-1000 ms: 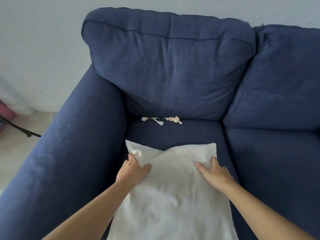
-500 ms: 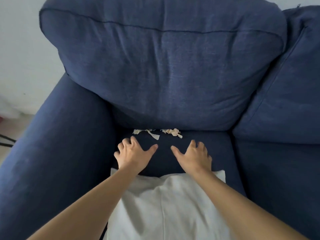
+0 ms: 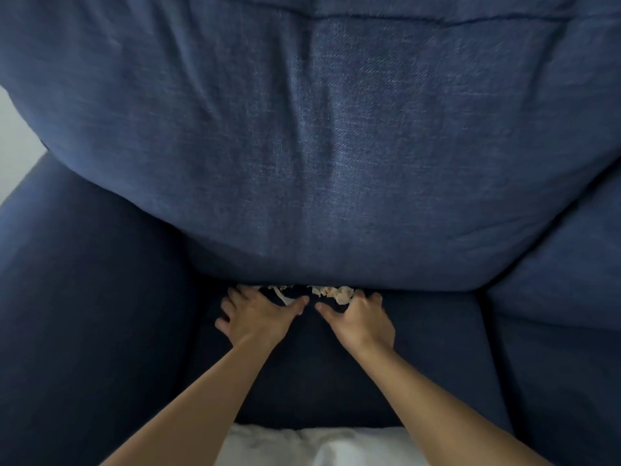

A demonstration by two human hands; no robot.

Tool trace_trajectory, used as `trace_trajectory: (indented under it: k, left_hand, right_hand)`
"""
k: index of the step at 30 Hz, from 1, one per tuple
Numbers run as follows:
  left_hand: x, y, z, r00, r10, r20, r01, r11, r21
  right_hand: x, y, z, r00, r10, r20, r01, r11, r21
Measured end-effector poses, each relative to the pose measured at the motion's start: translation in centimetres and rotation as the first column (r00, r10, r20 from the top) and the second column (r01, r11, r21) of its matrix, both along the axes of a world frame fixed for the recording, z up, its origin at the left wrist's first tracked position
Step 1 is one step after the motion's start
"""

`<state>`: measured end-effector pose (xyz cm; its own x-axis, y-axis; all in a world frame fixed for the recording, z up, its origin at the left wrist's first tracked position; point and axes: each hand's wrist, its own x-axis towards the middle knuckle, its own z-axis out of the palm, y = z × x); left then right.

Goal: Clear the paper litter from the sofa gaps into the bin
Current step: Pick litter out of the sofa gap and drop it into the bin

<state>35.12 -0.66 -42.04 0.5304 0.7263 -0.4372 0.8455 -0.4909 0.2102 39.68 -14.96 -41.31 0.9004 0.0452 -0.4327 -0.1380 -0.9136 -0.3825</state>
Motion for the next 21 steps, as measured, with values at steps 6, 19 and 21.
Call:
trace_trajectory:
  k: [6,19,21]
  left_hand:
    - [2.0,-1.5,-3.7,0.965,0.199,0.169,-0.203,0.979,0.007]
    - [0.8,-2.3,-6.4,0.918,-0.175,0.355,0.013,0.910,0.414]
    - [-0.2,-1.5,-5.3,0.906,-0.255,0.338,0.109,0.911,0.398]
  right_hand:
    - [0.5,2.8,-2.2,0.993,-0.097,0.069,0.094,0.995,0.035]
    - [0.6,2.3,-4.0,0.971,-0.093,0.221,0.093,0.996,0.010]
    - [0.7,1.8,-3.2,0.977,-0.046,0.209,0.039,0.999,0.036]
